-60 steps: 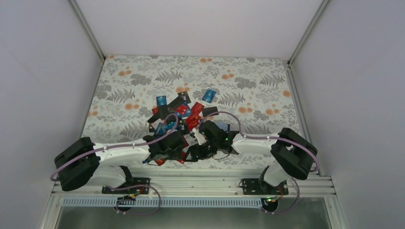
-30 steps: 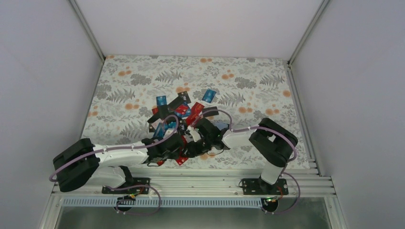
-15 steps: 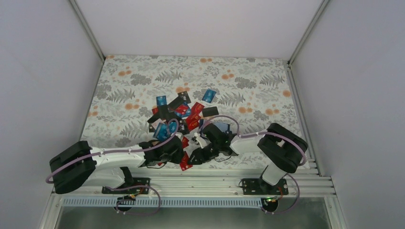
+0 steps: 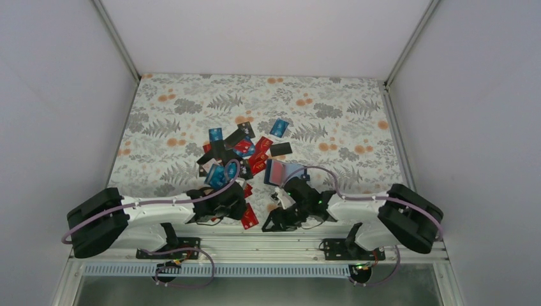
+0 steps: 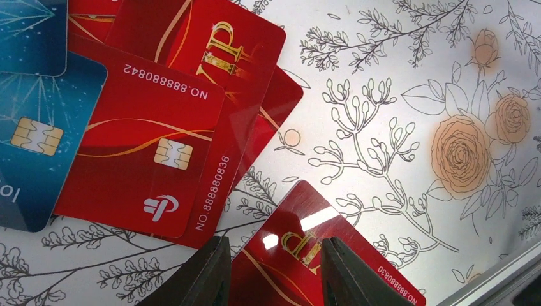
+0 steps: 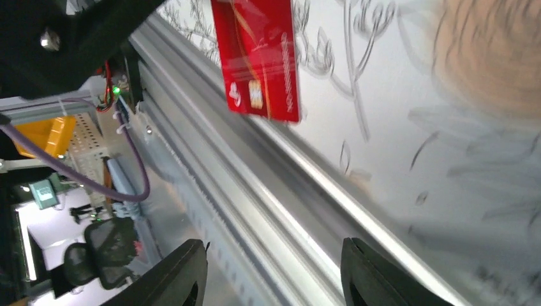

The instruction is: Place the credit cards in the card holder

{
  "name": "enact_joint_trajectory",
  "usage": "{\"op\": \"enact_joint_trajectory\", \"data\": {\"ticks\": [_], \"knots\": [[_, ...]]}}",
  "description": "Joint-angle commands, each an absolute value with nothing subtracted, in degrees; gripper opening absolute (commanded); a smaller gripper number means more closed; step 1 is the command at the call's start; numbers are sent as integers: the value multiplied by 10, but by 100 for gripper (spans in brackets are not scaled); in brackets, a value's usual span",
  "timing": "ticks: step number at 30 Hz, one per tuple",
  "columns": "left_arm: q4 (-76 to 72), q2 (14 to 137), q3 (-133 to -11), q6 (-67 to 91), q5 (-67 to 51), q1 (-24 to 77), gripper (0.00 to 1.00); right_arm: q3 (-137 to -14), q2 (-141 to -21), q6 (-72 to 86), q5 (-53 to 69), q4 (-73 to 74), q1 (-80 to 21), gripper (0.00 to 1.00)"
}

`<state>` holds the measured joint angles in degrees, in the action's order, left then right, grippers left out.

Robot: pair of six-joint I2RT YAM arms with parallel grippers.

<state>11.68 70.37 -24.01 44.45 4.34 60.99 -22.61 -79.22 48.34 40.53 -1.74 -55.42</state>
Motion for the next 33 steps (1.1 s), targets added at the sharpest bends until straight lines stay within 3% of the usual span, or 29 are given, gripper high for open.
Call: {"op": "enact_joint_trajectory", "data": {"ticks": [1,11,33], "knots": [[157,711,-245,462,31,617,38,-203,-741,621,402,-54,-590,56],[170,701,-246,479,22,618,38,-232,-773,760,326,-75,-643,61],[157,657,-221,447,-2,618,38,-326,-933,862,209,-108,-677,53]]}}
